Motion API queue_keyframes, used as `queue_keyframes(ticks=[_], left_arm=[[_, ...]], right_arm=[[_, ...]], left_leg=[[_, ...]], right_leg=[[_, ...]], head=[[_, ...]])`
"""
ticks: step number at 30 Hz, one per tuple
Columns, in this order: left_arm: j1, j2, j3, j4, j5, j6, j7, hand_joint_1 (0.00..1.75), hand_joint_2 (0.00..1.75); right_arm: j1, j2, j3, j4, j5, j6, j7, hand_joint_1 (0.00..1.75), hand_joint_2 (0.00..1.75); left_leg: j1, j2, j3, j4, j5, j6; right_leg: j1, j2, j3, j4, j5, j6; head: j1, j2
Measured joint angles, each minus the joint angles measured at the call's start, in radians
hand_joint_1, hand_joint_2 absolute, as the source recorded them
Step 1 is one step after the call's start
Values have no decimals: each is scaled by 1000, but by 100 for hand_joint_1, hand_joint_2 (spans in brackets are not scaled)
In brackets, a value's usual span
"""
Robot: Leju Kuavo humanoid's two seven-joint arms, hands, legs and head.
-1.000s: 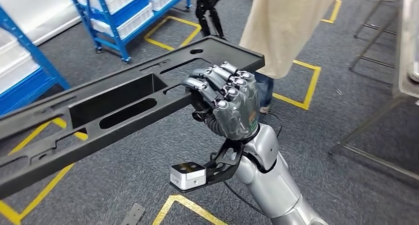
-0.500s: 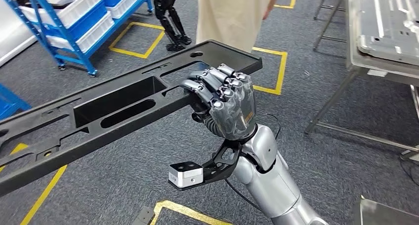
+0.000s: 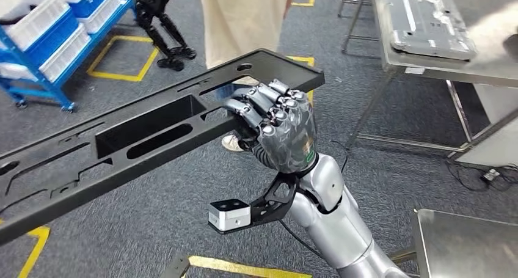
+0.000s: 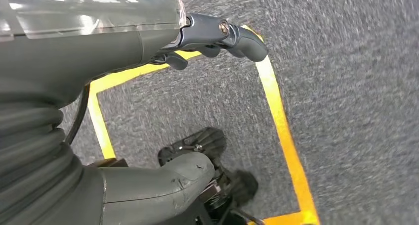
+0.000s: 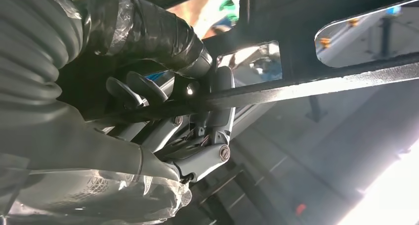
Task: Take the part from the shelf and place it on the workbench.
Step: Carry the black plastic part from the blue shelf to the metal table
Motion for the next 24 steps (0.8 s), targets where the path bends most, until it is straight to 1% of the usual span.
queue_keyframes(ticks=[1,2,3,4,5,6,7,8,10,11,12,13,14,15,16,17,18,19,20,21,22,23,24], left_arm=[[1,0,0,0,0,0,-1,0,175],[1,-1,0,0,0,0,-2,0,175],[0,-3,0,0,0,0,-2,0,175],[-1,-5,0,0,-1,0,-4,0,175],[-2,-7,0,0,-2,0,-5,0,175],[-3,-9,0,0,-3,0,-6,0,175],[-4,-11,0,0,-5,1,-7,0,175],[-4,-11,0,0,-7,2,-7,0,175],[-5,-11,0,0,-10,3,-8,0,175],[-5,-11,0,0,-11,3,-8,0,175],[-6,-11,0,0,-12,3,-8,0,175],[-6,-11,0,0,-15,2,-9,0,175],[-5,-11,0,0,-17,1,-8,0,175],[-3,-10,0,0,-20,0,-8,0,175],[0,-9,0,0,-21,-1,-7,0,175],[3,-8,0,0,-22,-2,-5,0,175],[3,-8,0,0,-23,-2,-4,0,175],[3,-7,0,0,-24,-2,-4,0,175],[3,-7,0,0,-25,-3,-3,0,175],[3,-5,0,0,-26,-4,-3,0,175],[2,-4,0,0,-27,-4,-3,0,175],[2,-2,0,0,-27,-4,-3,0,175],[2,-1,0,0,-27,-5,-3,0,175]], right_arm=[[1,-2,0,0,2,0,2,175,175],[2,-4,1,1,4,0,4,175,175],[2,-6,1,1,6,0,6,175,175],[1,-7,1,1,9,0,9,175,175],[0,-8,1,0,12,0,11,175,175],[0,-8,1,0,14,0,14,175,175],[-1,-9,1,0,15,0,16,175,175],[-1,-9,2,-1,16,0,18,175,175],[-1,-12,2,-2,18,0,20,175,175],[-1,-13,2,-4,19,0,21,175,175],[-2,-13,3,-6,21,0,22,175,175],[-2,-13,3,-7,23,0,23,175,175],[-2,-13,4,-8,27,0,25,175,175],[-1,-13,4,-8,31,0,27,175,175],[2,-14,5,-9,33,0,29,175,175],[5,-14,5,-9,35,0,29,175,175],[8,-14,5,-9,35,0,29,175,175],[9,-15,5,-10,36,0,29,175,175],[9,-15,5,-12,36,0,29,175,175],[9,-15,5,-13,35,0,29,175,175],[10,-15,5,-15,35,0,29,175,175],[11,-15,5,-17,35,0,29,175,175],[12,-15,5,-18,35,0,29,175,175]], left_leg=[[0,15,-1,1,-1,0],[0,29,-1,1,-2,0],[0,42,-1,3,-4,-2],[0,54,0,6,-7,-4],[-1,64,0,10,-11,-9],[-3,72,0,15,-15,-15],[-6,80,0,20,-20,-20],[-9,88,0,22,-22,-26],[-8,103,3,23,-27,-37],[-6,95,3,28,-35,-43],[-3,77,-4,49,-53,-47],[-1,52,-20,90,-79,-51],[0,26,-46,151,-112,-53],[1,11,-78,220,-142,-55],[1,4,-106,276,-159,-56],[1,0,-122,303,-157,-55],[1,-2,-120,289,-135,-52],[1,-9,-101,240,-98,-48],[1,-27,-74,170,-60,-42],[2,-49,-47,107,-32,-37],[1,-67,-26,60,-16,-34],[0,-80,-16,38,-13,-32],[-1,-78,-13,33,-13,-31]], right_leg=[[-2,-5,-20,45,-14,3],[-5,-9,-24,58,-10,6],[-7,-15,-7,32,12,8],[-9,-27,27,-27,44,9],[-7,-50,65,-94,67,8],[-5,-67,95,-150,84,3],[-1,-78,112,-183,89,-3],[3,-80,115,-193,86,-9],[3,-57,112,-194,88,-22],[1,-46,112,-196,90,-29],[-1,-37,113,-199,93,-35],[-4,-27,114,-201,95,-40],[-4,-16,114,-201,96,-43],[-4,-4,114,-200,96,-46],[-2,10,114,-200,96,-46],[-1,24,114,-198,96,-47],[-1,38,114,-197,96,-47],[0,52,114,-196,96,-47],[-1,65,114,-194,96,-46],[-1,78,113,-193,97,-44],[-2,90,110,-191,99,-41],[-4,101,106,-191,101,-36],[-6,112,103,-193,105,-29]], head=[[0,0],[0,0],[0,0],[0,0],[0,0],[0,0],[0,0],[0,0],[0,0],[0,0],[0,0],[0,0],[-1,0],[-1,0],[0,0],[-1,0],[-1,0],[-1,0],[0,0],[0,0],[0,0],[0,0],[-1,0]])
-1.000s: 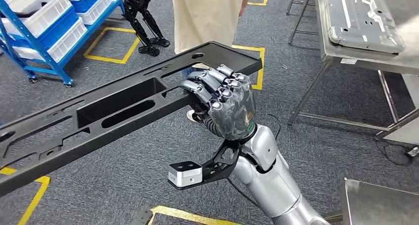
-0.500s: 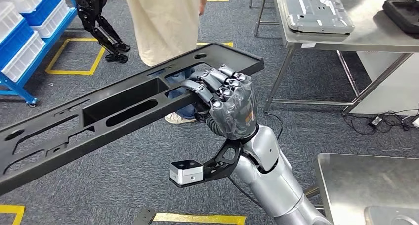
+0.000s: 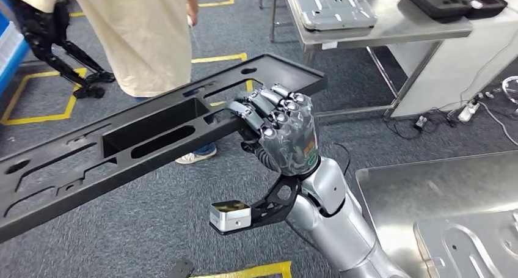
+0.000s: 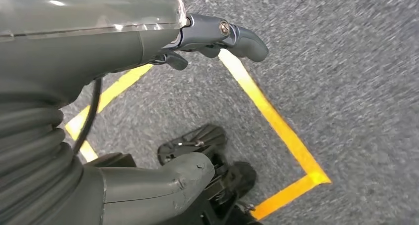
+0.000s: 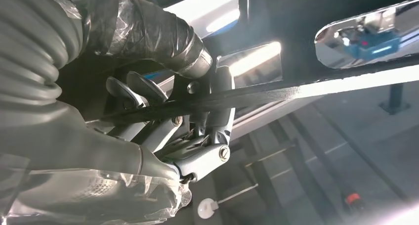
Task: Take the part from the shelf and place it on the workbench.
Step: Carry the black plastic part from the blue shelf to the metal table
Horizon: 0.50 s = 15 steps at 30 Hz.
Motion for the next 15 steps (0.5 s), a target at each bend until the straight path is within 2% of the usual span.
queue_keyframes(ticks=[1,2,3,4,5,6,7,8,9,10,11,13,14,15], left_arm=[[-1,0,0,0,0,0,0,0,175],[-3,0,-1,0,0,-1,0,0,175],[-5,-1,-1,0,-1,-1,0,0,175],[-7,-1,-2,0,-1,-1,-1,0,175],[-8,-1,-2,0,-2,-1,-1,0,175],[-8,0,-2,0,-2,-2,-1,0,175],[-7,0,-2,0,-3,-2,-1,0,175],[-6,0,-2,0,-3,-2,-1,0,175],[-6,0,-2,0,-4,-2,-1,0,175],[-7,0,-2,0,-4,-2,-1,0,175],[-8,-1,-2,0,-4,-2,-1,0,175],[-10,-1,-2,0,-5,-2,-1,0,175],[-11,-1,-2,0,-5,-2,-2,0,175],[-12,-1,-2,0,-6,-2,-2,0,175]], right_arm=[[1,0,0,-2,0,0,0,175,175],[2,-1,0,-4,0,0,-1,175,175],[2,-2,0,-6,0,0,-1,175,175],[2,-2,0,-9,0,0,-2,175,175],[2,-3,-1,-11,0,0,-3,175,175],[2,-4,-1,-12,0,0,-3,175,175],[3,-4,-2,-12,0,0,-4,175,175],[5,-6,-4,-12,0,0,-6,175,175],[7,-7,-5,-12,0,0,-7,175,175],[7,-8,-6,-12,0,0,-8,175,175],[7,-8,-7,-13,0,0,-9,175,175],[6,-8,-8,-15,0,0,-9,175,175],[7,-8,-8,-16,0,0,-10,175,175],[7,-8,-9,-16,0,0,-10,175,175]], left_leg=[[1,10,2,-6,2,3],[3,21,4,-14,7,8],[6,34,7,-23,12,14],[8,47,10,-31,17,21],[6,60,11,-35,20,25],[6,73,10,-36,20,28],[5,87,8,-35,20,29],[5,101,7,-34,20,28],[5,115,6,-33,19,27],[6,128,6,-30,17,24],[6,140,6,-26,14,20],[2,159,5,-13,4,7],[-1,167,5,-9,1,0],[-3,176,6,-7,-1,-5]], right_leg=[[-1,9,-2,-3,3,7],[0,3,-4,-2,1,12],[3,-20,-11,11,-9,18],[5,-50,-26,42,-31,23],[4,-84,-49,92,-62,28],[2,-106,-77,154,-95,33],[-1,-115,-103,210,-119,37],[-4,-120,-118,245,-127,41],[-7,-124,-115,245,-117,45],[-9,-132,-91,206,-91,47],[-11,-151,-53,140,-60,49],[-4,-189,8,29,-24,41],[-1,-198,18,5,-22,33],[3,-193,16,3,-25,25]], head=[[0,0],[0,0],[2,0],[4,0],[6,0],[7,0],[7,0],[7,0],[7,0],[7,0],[7,0],[7,0],[7,0],[6,0]])
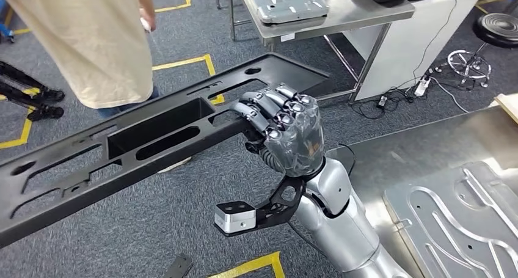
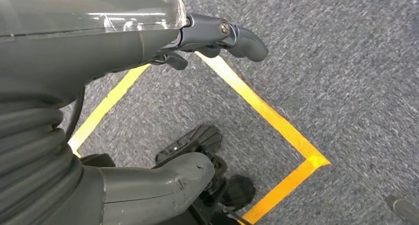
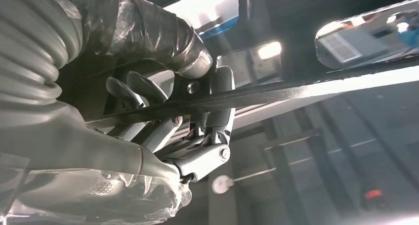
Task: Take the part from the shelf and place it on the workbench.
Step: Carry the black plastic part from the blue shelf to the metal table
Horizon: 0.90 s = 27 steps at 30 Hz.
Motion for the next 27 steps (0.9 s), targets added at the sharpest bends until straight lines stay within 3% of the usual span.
queue_keyframes(ticks=[2,4,6,7,8,9,11,13,15,17,18,20,22,24,25,27], left_arm=[[-3,0,0,0,0,0,0,0,175],[-4,0,0,0,-1,0,-1,0,175],[-1,0,0,0,-1,0,-1,0,175],[1,0,0,0,0,0,-1,0,175],[3,0,0,0,0,1,-1,0,175],[4,0,0,0,1,1,-1,0,175],[3,1,0,0,3,2,-1,0,175],[1,4,0,0,4,3,-1,0,175],[0,6,0,0,5,2,-2,0,175],[-1,7,0,0,6,2,-2,0,175],[-2,7,0,0,6,2,-2,0,175],[-4,6,0,0,7,2,-3,0,175],[-2,6,0,0,7,1,-4,0,175],[2,7,1,0,7,1,-4,0,175],[2,8,1,0,7,1,-4,0,175],[0,8,1,0,7,2,-6,0,175]], right_arm=[[0,0,-1,-2,0,0,0,175,175],[-1,0,-2,-4,0,0,0,175,175],[-2,1,-2,-5,0,0,-1,175,175],[-1,2,-2,-5,1,0,-2,175,175],[1,2,-2,-5,2,0,-3,175,175],[3,2,-2,-5,4,0,-5,175,175],[7,2,-5,-6,10,0,-7,175,175],[9,2,-13,-8,16,0,-9,175,175],[12,3,-22,-11,18,0,-13,175,175],[15,4,-28,-14,18,0,-17,175,175],[16,4,-31,-15,18,0,-18,175,175],[18,4,-37,-19,18,0,-20,175,175],[19,3,-40,-21,18,0,-20,175,175],[23,2,-42,-22,18,0,-20,175,175],[25,2,-45,-21,19,0,-21,175,175],[27,1,-52,-22,19,0,-20,175,175]], left_leg=[[3,8,4,2,-6,-11],[9,-32,-10,43,-41,-20],[12,-83,-60,157,-105,-23],[12,-92,-89,221,-131,-23],[11,-97,-110,264,-140,-22],[11,-98,-118,275,-130,-20],[11,-106,-83,189,-63,-11],[12,-148,-34,73,-11,-1],[10,-184,-13,24,-6,3],[9,-176,-9,12,-2,7],[10,-164,-7,5,3,12],[13,-138,-1,-12,13,25],[10,-110,1,-17,16,33],[8,-80,-2,-15,15,35],[8,-66,-3,-14,14,34],[7,-43,-3,-9,10,31]], right_leg=[[-2,24,-4,-1,3,-14],[-6,45,-4,-5,8,-27],[-7,67,-5,-6,12,-35],[-5,80,-6,-5,12,-37],[-4,95,-6,-4,13,-38],[-2,109,-6,-3,13,-38],[-1,137,-6,2,13,-38],[-1,162,-9,5,14,-34],[-7,182,-18,5,19,-22],[-11,204,-25,-1,28,-6],[-11,200,-26,-2,28,1],[-5,149,-45,36,1,10],[-4,87,-95,144,-60,13],[-5,70,-136,232,-91,15],[-5,67,-132,231,-82,15],[-1,42,-71,131,-28,8]], head=[[0,0],[0,0],[0,0],[-1,0],[-1,0],[-1,0],[-1,0],[0,0],[0,0],[0,0],[0,0],[4,0],[7,0],[7,0],[7,0],[7,0]])
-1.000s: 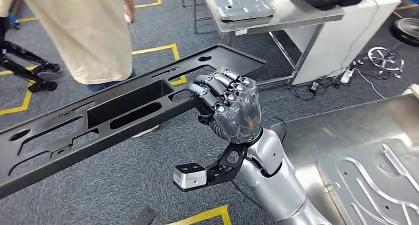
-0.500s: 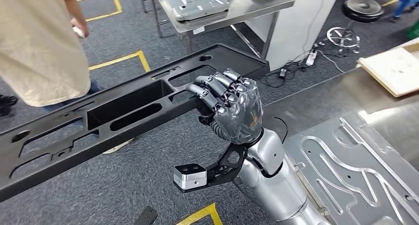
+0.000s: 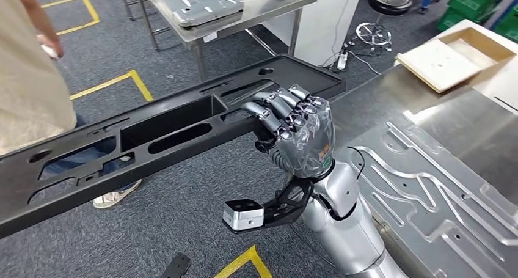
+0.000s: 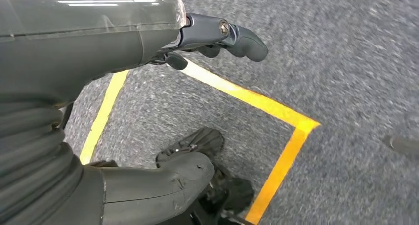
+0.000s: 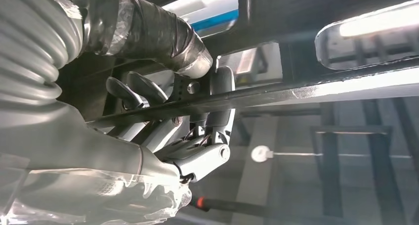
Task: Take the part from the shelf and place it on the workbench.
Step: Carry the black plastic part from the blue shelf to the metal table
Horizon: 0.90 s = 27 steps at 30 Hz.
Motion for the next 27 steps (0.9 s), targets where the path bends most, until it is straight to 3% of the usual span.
queue_keyframes(ticks=[2,3,6,8,10,12,13,14,16,17,19,21,23,25,27], left_arm=[[-1,0,0,0,-1,2,-2,0,175],[-1,0,0,0,-1,2,-2,0,175],[-2,0,0,0,-1,2,-2,0,175],[-3,0,0,0,-1,1,-3,0,175],[0,0,0,0,-1,1,-3,0,175],[5,1,1,0,-1,1,-3,0,175],[6,1,1,0,-1,1,-3,0,175],[6,1,1,0,-1,1,-3,0,175],[6,2,1,0,0,1,-3,0,175],[5,3,1,0,0,1,-3,0,175],[4,3,1,0,-1,1,-3,0,175],[2,2,1,0,-8,0,-5,0,175],[0,1,-1,0,-20,0,-11,0,175],[1,0,-3,0,-30,-2,-18,0,175],[7,0,-3,0,-35,-3,-21,0,175]], right_arm=[[-1,0,-9,0,2,0,1,175,175],[-1,0,-14,0,2,0,1,175,175],[1,-2,-29,0,3,0,0,175,175],[2,-3,-38,0,5,0,-1,175,175],[4,-4,-41,1,7,0,-2,175,175],[8,-5,-43,2,10,0,-3,175,175],[11,-5,-43,4,10,0,-3,175,175],[13,-5,-44,5,10,0,-4,175,175],[15,-6,-45,5,11,0,-3,175,175],[15,-5,-46,6,13,0,-3,175,175],[16,-6,-48,6,15,0,-2,175,175],[20,-8,-56,6,20,0,0,175,175],[26,-11,-81,7,25,0,-5,175,175],[31,-14,-125,11,21,0,-26,175,175],[41,-17,-173,19,12,0,-53,175,175]], left_leg=[[-5,19,2,6,-6,-7],[-7,28,4,7,-8,-12],[-9,48,9,7,-14,-28],[-5,13,-3,47,-48,-38],[-3,-37,-51,160,-113,-44],[-3,-54,-102,268,-150,-47],[-2,-56,-108,278,-140,-47],[-2,-58,-97,249,-112,-46],[1,-87,-44,124,-41,-40],[2,-106,-20,68,-21,-37],[1,-130,-1,21,-15,-31],[0,-113,1,12,-10,-21],[3,-92,5,0,-1,-5],[3,-69,7,-6,3,6],[1,-45,6,-5,2,8]], right_leg=[[12,-46,63,-111,33,-14],[17,-59,76,-138,37,-21],[17,-32,74,-148,42,-33],[9,-9,77,-157,50,-45],[5,15,76,-160,54,-52],[6,43,74,-157,55,-53],[6,58,73,-155,55,-53],[6,73,73,-152,54,-52],[6,100,72,-146,52,-49],[6,112,69,-142,52,-45],[4,132,60,-140,56,-34],[1,147,53,-142,60,-20],[3,115,39,-114,40,-9],[5,59,-9,-13,-17,-3],[1,36,-66,102,-60,3]], head=[[0,0],[0,0],[0,0],[0,0],[-1,0],[-1,0],[-1,0],[-1,0],[-1,0],[-1,0],[0,0],[-1,0],[0,0],[2,0],[2,0]])
